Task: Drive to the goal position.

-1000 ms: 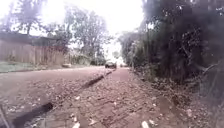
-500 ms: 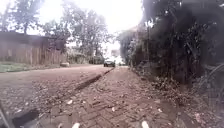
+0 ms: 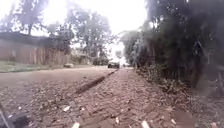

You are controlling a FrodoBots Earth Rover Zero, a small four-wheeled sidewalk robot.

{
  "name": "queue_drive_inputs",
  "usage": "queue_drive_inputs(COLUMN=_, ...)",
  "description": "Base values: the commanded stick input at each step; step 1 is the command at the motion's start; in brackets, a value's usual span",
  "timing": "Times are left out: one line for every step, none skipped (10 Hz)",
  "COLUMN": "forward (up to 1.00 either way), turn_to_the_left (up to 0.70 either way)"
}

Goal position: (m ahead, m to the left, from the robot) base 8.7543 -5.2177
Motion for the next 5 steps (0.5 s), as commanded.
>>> queue_drive_inputs(forward=0.5, turn_to_the_left=0.14)
queue_drive_inputs(forward=0.5, turn_to_the_left=0.13)
queue_drive_inputs(forward=0.5, turn_to_the_left=0.14)
queue_drive_inputs(forward=0.5, turn_to_the_left=0.13)
queue_drive_inputs(forward=0.5, turn_to_the_left=0.07)
